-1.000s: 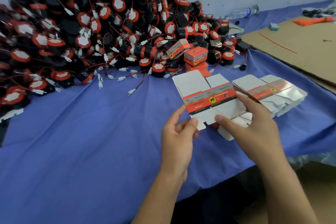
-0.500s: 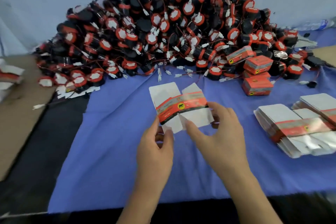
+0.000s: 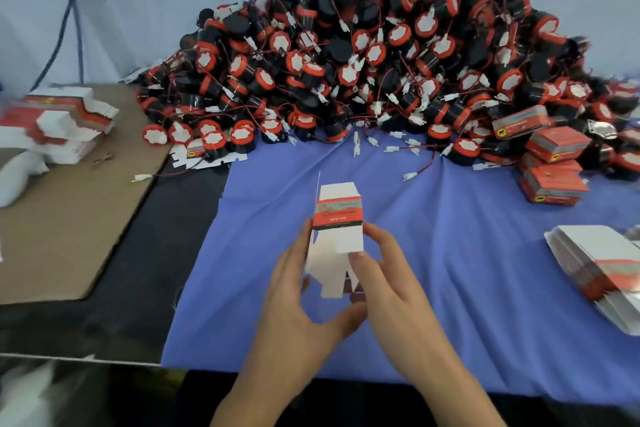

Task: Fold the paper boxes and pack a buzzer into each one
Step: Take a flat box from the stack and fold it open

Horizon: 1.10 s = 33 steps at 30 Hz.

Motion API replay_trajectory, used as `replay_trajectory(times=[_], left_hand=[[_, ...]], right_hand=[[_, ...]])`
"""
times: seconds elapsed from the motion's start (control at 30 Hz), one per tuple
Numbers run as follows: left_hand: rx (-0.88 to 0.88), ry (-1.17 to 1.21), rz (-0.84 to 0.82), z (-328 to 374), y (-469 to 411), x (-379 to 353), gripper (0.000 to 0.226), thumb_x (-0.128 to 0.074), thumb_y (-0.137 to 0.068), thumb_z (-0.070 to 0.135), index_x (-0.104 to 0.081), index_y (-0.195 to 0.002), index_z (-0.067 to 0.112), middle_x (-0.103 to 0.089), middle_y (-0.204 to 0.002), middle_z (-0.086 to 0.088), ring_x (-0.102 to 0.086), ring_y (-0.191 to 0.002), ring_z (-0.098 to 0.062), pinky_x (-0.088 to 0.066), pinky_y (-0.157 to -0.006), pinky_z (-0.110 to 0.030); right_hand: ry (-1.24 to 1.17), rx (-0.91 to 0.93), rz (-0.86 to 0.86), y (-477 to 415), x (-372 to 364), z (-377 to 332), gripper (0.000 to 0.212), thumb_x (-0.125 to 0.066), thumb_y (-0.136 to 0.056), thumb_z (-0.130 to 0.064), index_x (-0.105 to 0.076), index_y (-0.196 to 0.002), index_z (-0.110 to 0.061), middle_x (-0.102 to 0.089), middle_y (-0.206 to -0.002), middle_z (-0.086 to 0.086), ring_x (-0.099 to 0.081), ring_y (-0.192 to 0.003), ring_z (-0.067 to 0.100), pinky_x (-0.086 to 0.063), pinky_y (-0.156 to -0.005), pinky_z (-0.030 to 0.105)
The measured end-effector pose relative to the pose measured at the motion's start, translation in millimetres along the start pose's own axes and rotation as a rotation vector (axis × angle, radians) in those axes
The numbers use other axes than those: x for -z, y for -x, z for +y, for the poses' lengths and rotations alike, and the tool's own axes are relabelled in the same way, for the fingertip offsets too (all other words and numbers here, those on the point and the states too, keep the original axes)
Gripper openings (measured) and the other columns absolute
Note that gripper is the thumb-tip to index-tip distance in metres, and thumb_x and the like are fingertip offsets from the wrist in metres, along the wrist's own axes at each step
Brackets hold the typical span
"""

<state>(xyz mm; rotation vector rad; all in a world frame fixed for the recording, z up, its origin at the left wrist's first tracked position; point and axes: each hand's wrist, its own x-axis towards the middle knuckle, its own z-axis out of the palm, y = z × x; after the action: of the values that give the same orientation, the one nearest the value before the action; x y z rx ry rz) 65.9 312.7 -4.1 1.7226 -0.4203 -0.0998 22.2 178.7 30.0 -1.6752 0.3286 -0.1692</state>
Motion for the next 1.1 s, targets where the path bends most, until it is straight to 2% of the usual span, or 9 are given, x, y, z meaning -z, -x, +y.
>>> replay_trajectory(times=[0.1, 0.2, 0.3, 0.37, 0.47, 0.6, 0.77, 0.93, 1.1], left_hand=[[-0.065, -0.076, 0.135, 0.4, 2.8, 9.0, 0.087, -0.086, -0.067, 0.046, -0.047, -0.144, 0.052, -0.057, -0.142, 0.023, -0.057, -0.131, -0.004, -0.052, -0.101, -0.035], [-0.156, -0.122, 0.204, 3.7, 6.1, 19.9, 0.071, -0.084, -0.071, 0.045, -0.054, -0.137, 0.044, -0.059, -0.137, 0.018, -0.056, -0.13, -0.009, -0.051, -0.099, -0.024], [-0.246, -0.203, 0.151, 8.3, 7.5, 31.4, 0.067, -0.083, -0.076, 0.031, -0.055, -0.136, 0.044, -0.058, -0.137, 0.013, -0.054, -0.133, -0.015, -0.045, -0.103, -0.019], [-0.301, -0.253, 0.095, 11.6, 6.8, 38.3, 0.069, -0.08, -0.076, 0.019, -0.055, -0.136, 0.043, -0.058, -0.138, 0.013, -0.053, -0.134, -0.018, -0.045, -0.104, -0.024], [-0.362, -0.273, -0.035, 20.4, 7.2, 46.1, 0.074, -0.076, -0.076, 0.009, -0.055, -0.138, 0.043, -0.056, -0.144, 0.014, -0.048, -0.14, -0.02, -0.044, -0.108, -0.026], [-0.376, -0.254, -0.148, 27.6, 11.5, 53.1, 0.079, -0.071, -0.077, 0.006, -0.052, -0.144, 0.043, -0.053, -0.149, 0.015, -0.044, -0.145, -0.016, -0.04, -0.111, -0.02], [-0.332, -0.172, -0.201, 32.1, 14.8, 57.1, 0.078, -0.068, -0.08, 0.007, -0.051, -0.146, 0.045, -0.053, -0.15, 0.016, -0.043, -0.146, -0.016, -0.039, -0.115, -0.027], [-0.288, -0.106, -0.219, 36.3, 17.2, 54.7, 0.066, -0.068, -0.083, 0.029, -0.052, -0.145, 0.046, -0.053, -0.151, 0.013, -0.045, -0.145, -0.018, -0.04, -0.114, -0.031], [-0.186, 0.069, -0.37, 37.9, 16.4, 61.8, 0.075, -0.08, -0.082, 0.041, -0.049, -0.149, 0.045, -0.047, -0.158, 0.012, -0.034, -0.152, -0.015, -0.03, -0.122, -0.047]], right_hand=[[-0.056, -0.046, 0.019, 6.0, -1.2, -7.4, 0.035, -0.046, -0.083, -0.062, -0.063, -0.108, -0.043, -0.077, -0.092, -0.005, -0.074, -0.089, 0.016, -0.056, -0.091, 0.044], [-0.131, -0.111, -0.01, 11.5, 4.5, -12.8, 0.042, -0.047, -0.085, -0.055, -0.069, -0.102, -0.024, -0.077, -0.097, 0.002, -0.075, -0.094, 0.018, -0.056, -0.094, 0.049], [-0.136, -0.066, 0.022, 11.3, 17.9, -15.8, 0.059, -0.058, -0.071, -0.069, -0.066, -0.12, -0.038, -0.073, -0.114, -0.006, -0.07, -0.106, 0.006, -0.06, -0.087, 0.038], [-0.282, -0.049, 0.049, 7.4, 31.0, -20.8, 0.065, -0.065, -0.066, -0.067, -0.062, -0.129, -0.049, -0.067, -0.125, -0.01, -0.065, -0.114, 0.001, -0.062, -0.08, 0.033], [-0.415, -0.045, -0.127, 2.3, 46.1, -29.3, 0.054, -0.064, -0.08, -0.061, -0.069, -0.13, -0.041, -0.063, -0.139, -0.014, -0.06, -0.125, 0.01, -0.06, -0.081, 0.034], [-0.34, -0.013, -0.244, 5.0, 51.0, -28.9, 0.037, -0.06, -0.093, -0.024, -0.071, -0.128, -0.019, -0.069, -0.131, 0.01, -0.065, -0.116, 0.024, -0.058, -0.085, 0.036], [-0.286, 0.0, -0.205, 14.0, 49.6, -25.3, 0.027, -0.064, -0.091, -0.014, -0.076, -0.114, -0.023, -0.074, -0.121, 0.006, -0.072, -0.102, 0.021, -0.06, -0.082, 0.034], [-0.227, -0.036, -0.1, 19.7, 43.3, -25.9, 0.03, -0.057, -0.098, -0.001, -0.075, -0.104, -0.025, -0.075, -0.113, 0.002, -0.071, -0.089, 0.022, -0.06, -0.073, 0.032], [-0.161, -0.029, -0.025, 25.3, 38.2, -29.2, 0.031, -0.058, -0.097, 0.001, -0.073, -0.096, -0.026, -0.077, -0.105, 0.001, -0.067, -0.082, 0.025, -0.052, -0.09, 0.067]])
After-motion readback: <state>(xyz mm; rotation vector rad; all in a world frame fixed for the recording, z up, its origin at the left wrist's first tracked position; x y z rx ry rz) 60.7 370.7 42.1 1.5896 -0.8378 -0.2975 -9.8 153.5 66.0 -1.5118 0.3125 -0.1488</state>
